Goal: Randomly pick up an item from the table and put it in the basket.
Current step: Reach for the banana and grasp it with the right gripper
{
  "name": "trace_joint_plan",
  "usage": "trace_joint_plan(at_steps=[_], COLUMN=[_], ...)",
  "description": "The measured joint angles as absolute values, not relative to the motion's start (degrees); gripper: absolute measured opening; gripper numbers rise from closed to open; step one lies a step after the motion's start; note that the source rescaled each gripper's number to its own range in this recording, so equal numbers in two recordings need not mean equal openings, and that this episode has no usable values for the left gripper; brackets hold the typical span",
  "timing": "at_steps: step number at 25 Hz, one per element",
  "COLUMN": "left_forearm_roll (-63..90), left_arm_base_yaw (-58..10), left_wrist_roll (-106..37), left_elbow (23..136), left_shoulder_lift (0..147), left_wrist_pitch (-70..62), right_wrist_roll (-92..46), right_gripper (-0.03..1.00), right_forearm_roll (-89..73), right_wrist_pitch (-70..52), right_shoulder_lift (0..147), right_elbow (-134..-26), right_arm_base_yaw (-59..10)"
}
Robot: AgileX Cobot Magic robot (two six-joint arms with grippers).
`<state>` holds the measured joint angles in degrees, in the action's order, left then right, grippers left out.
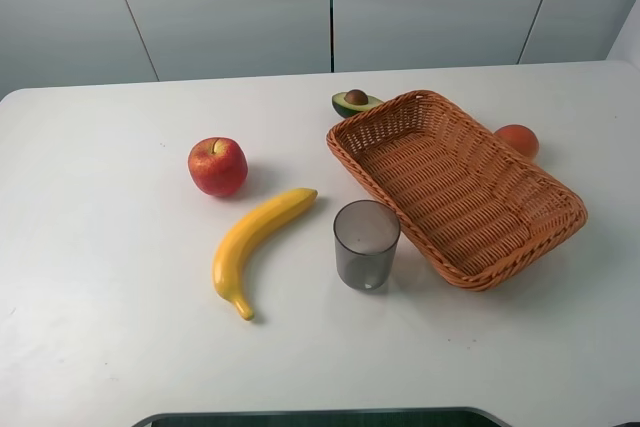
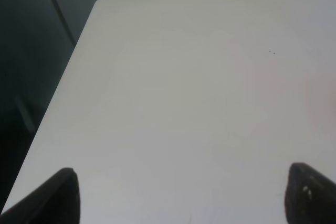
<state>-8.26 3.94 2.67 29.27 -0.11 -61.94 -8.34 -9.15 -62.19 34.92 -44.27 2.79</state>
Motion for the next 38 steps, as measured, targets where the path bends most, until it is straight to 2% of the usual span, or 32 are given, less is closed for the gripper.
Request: trace_joint_plan(at_steps=[13,23,32,38], left_forearm_roll=[-8.26,-8.26,-8.26,-8.26], left_arm_base_yaw=[3.94,3.94,3.94,3.94], left_wrist_roll=[2.8,2.8,2.8,2.8], left_elbow=[29.27,29.27,29.27,29.27], left_shoulder_lift=[-0.11,-0.11,-0.11,-0.11], left_wrist_pitch=[-61.94,-61.94,-61.94,-61.94], right_wrist_roll=[-6.12,-4.59,-0.51,1.68], right_gripper=[1.0,1.0,1.0,1.0], right_forearm_roll=[-14.15,-14.15,-14.15,-14.43], right_wrist_pitch=[-53.46,-51.37,-53.15,-53.72], right_shoulder_lift=[52.55,61.61,76.23,85.89], right_elbow=[-44.95,-45.98,-55.64,-62.13], right_arm_base_yaw=[1.65,-11.4,-25.64,-32.37])
